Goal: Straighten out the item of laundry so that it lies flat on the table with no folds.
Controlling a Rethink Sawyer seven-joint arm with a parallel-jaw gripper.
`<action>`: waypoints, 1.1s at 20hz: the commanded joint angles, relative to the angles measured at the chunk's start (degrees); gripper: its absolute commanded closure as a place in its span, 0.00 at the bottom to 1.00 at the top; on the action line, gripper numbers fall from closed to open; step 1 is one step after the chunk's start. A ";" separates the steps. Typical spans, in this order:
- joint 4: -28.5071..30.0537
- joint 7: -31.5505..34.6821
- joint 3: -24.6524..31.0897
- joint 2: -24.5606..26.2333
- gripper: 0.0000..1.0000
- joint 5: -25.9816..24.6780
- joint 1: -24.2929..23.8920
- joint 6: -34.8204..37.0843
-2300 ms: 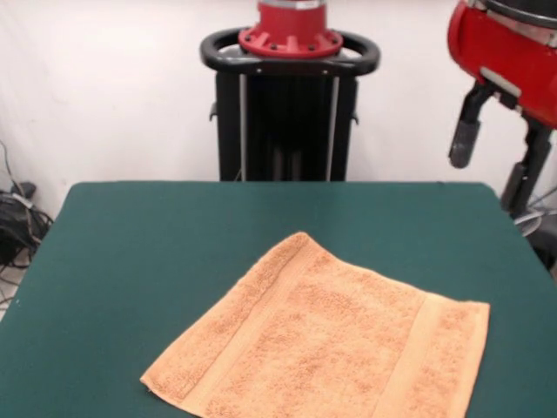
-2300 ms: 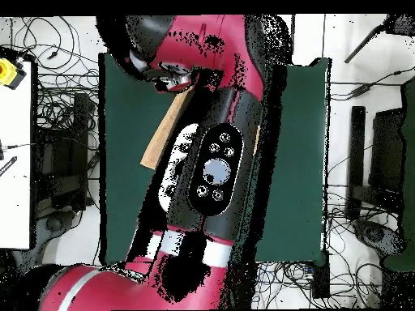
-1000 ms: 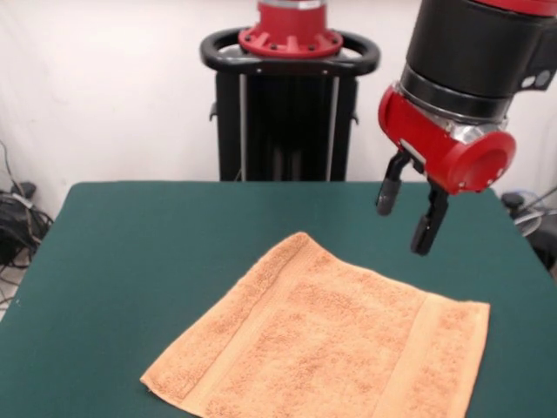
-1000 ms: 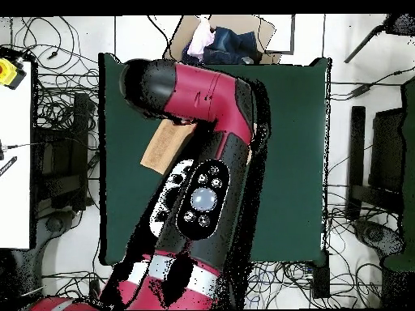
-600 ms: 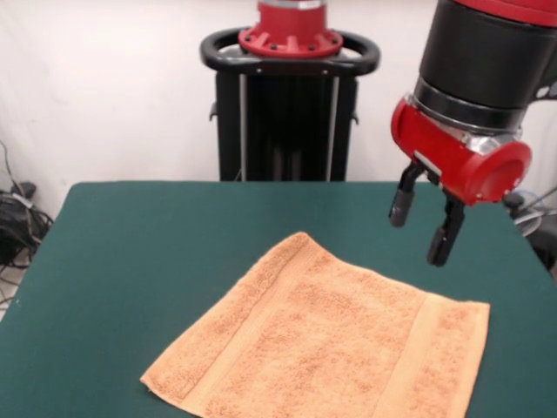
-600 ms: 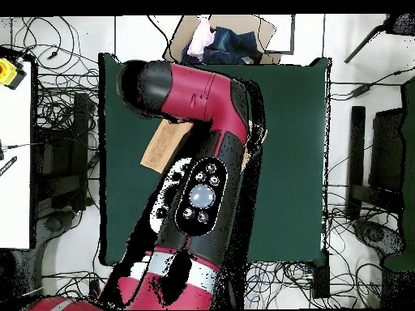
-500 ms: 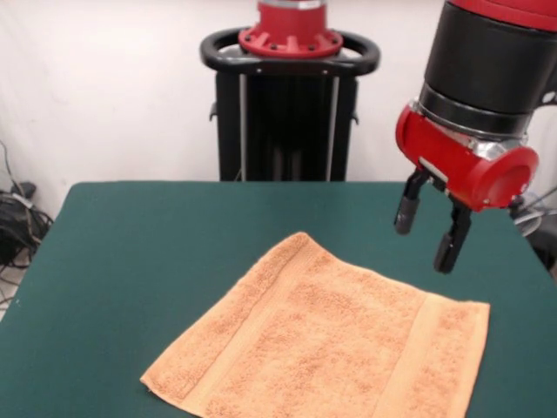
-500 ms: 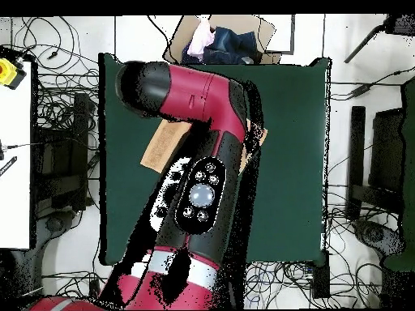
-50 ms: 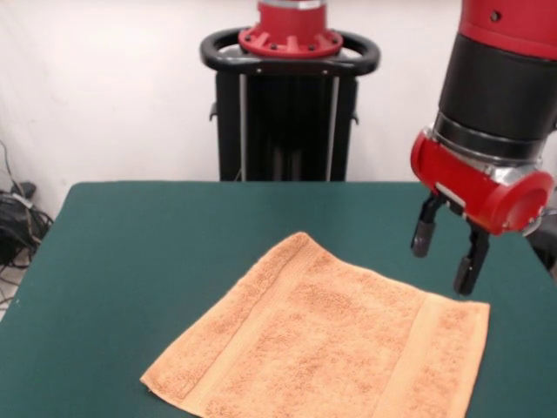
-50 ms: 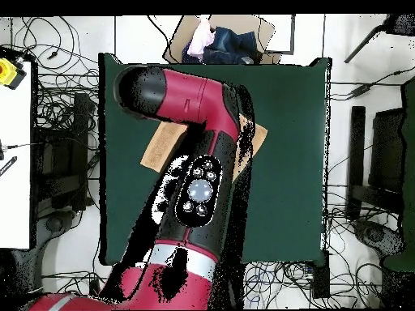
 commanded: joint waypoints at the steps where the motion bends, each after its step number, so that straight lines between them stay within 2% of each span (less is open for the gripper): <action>1: 7.94 3.80 7.34 3.82 0.00 -0.02 0.09 -3.21; 9: 8.43 3.42 8.02 4.54 0.00 0.17 -0.15 -5.24; 14: 5.89 3.49 3.54 5.91 0.00 -4.62 2.28 -8.17; 20: 3.78 7.91 0.28 8.23 0.00 -5.94 4.92 -10.45; 22: 4.73 8.11 1.53 7.99 0.00 -4.85 4.48 -11.06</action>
